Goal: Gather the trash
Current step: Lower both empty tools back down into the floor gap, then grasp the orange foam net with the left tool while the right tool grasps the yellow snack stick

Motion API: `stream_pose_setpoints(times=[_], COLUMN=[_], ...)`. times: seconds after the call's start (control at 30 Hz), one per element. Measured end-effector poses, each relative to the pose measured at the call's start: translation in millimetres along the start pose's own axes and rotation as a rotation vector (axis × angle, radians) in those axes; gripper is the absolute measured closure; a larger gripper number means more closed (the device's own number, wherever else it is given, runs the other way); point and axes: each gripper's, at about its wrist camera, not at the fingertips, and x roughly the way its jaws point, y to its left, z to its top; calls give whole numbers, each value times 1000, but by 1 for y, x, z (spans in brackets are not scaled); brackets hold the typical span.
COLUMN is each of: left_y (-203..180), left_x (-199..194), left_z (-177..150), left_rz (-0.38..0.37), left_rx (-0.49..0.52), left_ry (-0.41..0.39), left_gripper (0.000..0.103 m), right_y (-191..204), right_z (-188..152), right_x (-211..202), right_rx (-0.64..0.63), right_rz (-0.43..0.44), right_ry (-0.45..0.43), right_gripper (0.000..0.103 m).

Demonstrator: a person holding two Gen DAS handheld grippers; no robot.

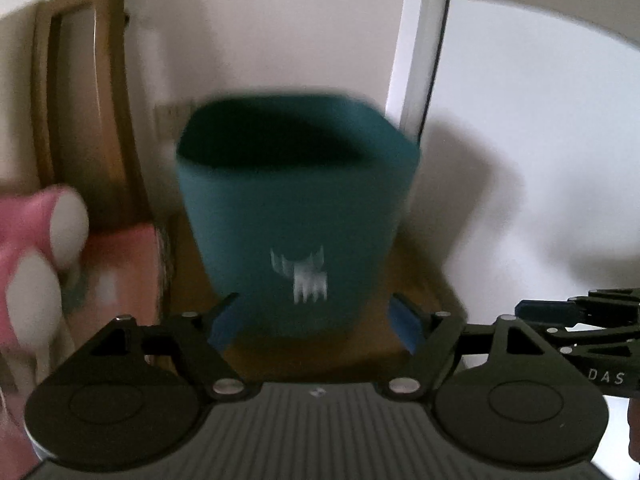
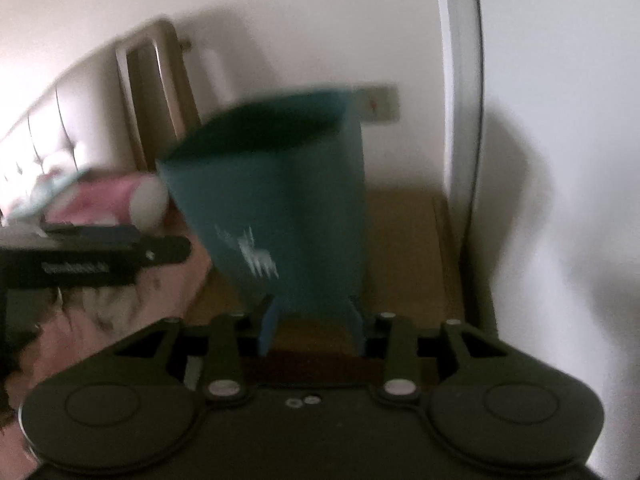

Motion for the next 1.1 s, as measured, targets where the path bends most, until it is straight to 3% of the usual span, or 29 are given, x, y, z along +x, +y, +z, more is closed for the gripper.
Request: stream_pose_setpoints(times=[0.3,0.43,0.73,0.87,1.1], left_y=[-5,-10,-23,-38,-52], left_x=[54,92,200,248,326], left_z=[-124,-178,-314,-374,-455], left_rz=[-16,-28,-71,-72,-81], left_rx=[-92,-78,-126,-90,-175], left_ry=[219,284,473,557,704], left_gripper=[23,19,18,18,18], right_y=[-25,-41,-85,-94,-106], right_z=[-125,-186,-332,-386,-461], right_x=[50,79,168,211,280], right_rx=[13,42,162,151,93], right_rz=[-34,-58,-105,-110,-115], right_ry=[203,283,493,568,648], right_gripper=[57,56,56,56,56])
